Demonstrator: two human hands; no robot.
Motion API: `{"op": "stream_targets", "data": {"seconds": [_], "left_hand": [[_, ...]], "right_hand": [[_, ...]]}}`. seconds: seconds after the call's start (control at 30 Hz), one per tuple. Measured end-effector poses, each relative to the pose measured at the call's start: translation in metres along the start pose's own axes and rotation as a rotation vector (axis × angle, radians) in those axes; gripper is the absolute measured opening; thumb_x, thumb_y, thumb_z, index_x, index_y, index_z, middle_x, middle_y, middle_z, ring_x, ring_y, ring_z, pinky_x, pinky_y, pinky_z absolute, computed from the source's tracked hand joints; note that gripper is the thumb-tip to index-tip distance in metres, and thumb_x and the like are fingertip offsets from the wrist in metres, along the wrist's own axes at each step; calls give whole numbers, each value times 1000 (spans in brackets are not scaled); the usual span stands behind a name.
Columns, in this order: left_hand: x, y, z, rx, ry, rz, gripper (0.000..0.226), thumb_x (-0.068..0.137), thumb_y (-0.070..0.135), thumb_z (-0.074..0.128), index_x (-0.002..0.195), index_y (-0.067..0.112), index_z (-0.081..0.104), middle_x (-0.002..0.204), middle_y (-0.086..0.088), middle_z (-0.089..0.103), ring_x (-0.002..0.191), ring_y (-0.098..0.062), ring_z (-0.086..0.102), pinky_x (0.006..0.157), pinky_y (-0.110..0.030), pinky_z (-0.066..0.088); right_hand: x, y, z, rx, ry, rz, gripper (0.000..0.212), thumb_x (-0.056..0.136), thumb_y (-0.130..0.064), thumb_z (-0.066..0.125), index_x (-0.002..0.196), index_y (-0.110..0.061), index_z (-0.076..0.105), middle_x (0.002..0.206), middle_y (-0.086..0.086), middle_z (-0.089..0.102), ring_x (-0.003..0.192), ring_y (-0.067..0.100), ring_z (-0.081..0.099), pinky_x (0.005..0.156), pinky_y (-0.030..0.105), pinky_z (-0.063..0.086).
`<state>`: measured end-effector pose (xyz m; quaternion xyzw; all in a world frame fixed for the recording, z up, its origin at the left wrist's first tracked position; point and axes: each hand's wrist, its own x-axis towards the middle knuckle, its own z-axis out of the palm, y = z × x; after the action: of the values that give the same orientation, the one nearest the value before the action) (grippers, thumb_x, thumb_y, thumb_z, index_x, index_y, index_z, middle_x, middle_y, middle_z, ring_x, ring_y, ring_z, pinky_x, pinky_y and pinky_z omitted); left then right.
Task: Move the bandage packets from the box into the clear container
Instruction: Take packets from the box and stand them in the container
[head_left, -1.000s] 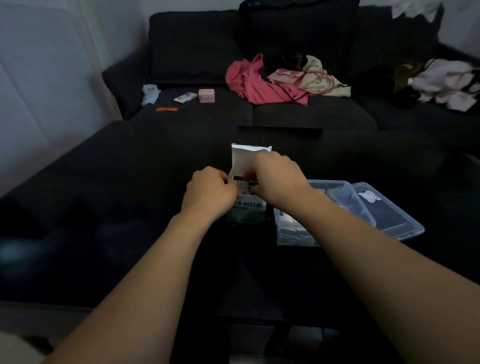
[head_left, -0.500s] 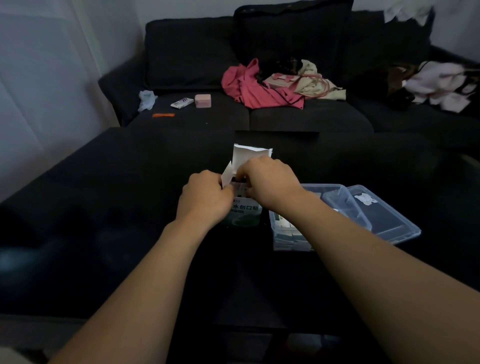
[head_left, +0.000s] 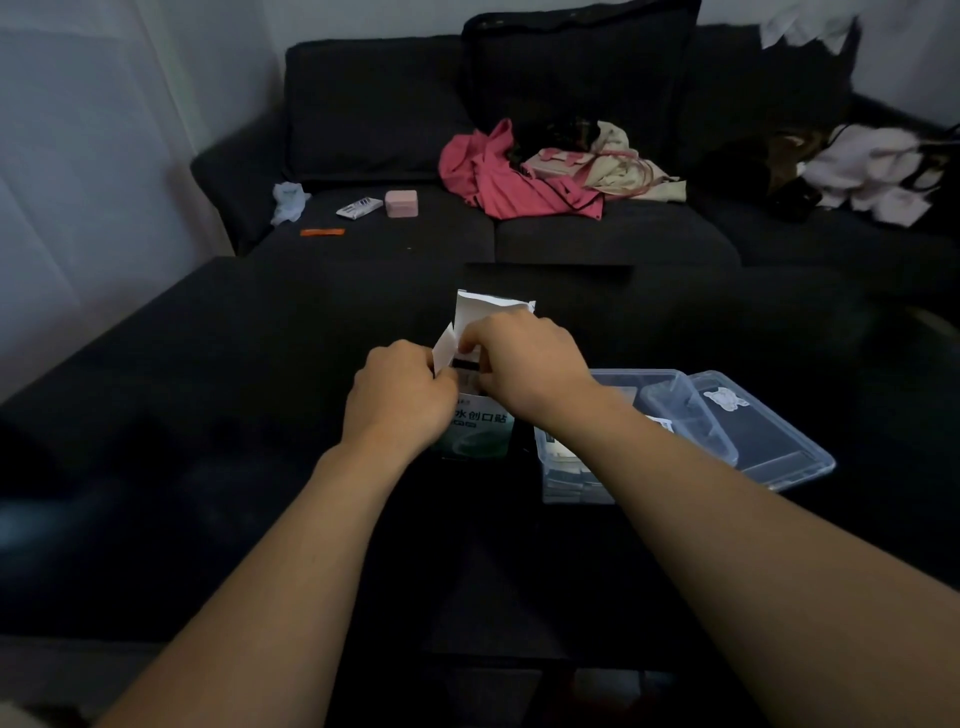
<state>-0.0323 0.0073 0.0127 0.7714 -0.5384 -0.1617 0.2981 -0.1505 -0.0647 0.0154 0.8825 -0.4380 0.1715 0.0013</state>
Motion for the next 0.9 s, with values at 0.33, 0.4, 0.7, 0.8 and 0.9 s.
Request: {"op": "stream_targets", "data": {"seconds": [0.33,0.4,0.7,0.8,0.9], "left_hand": [[-2,2,-1,12,-8,-5,26,99,27,57,78,16,69,80,0,67,68,-12,63,52,-25,40],[-3,2,0,28,6,-6,27,99,26,56,75,16,67,77,0,65,65,-12,60,50,-25,37],[-4,2,3,52,33,12,30,97,27,57,69,17,63,73,1,59,62,-12,56,47,-26,34],[-2,1,3,80,16,-6,26,98,28,57,73,20,62,78,1,61,66,-13,58,48,-25,36],[0,-1,3,104,7,-33,20,98,27,57,83,19,67,85,-1,64,68,-13,59,48,-26,37]], "right_hand": [[-1,-1,-1,-56,-46,-15,17,87,-16,69,98,-26,77,102,7,68,86,27,68,75,39,59],[-1,-1,-2,-75,-54,-13,16,87,-15,68,97,-24,77,103,7,68,87,28,68,76,40,59],[0,0,-5,-211,-106,10,13,90,-6,65,103,-6,67,95,12,55,88,32,65,73,39,55],[-1,2,-8,-188,-104,3,15,90,-14,68,104,-10,68,100,12,58,90,32,64,76,40,56],[0,4,-19,-109,-63,15,13,88,-26,73,98,-18,73,103,9,64,90,31,64,73,39,53]]}}
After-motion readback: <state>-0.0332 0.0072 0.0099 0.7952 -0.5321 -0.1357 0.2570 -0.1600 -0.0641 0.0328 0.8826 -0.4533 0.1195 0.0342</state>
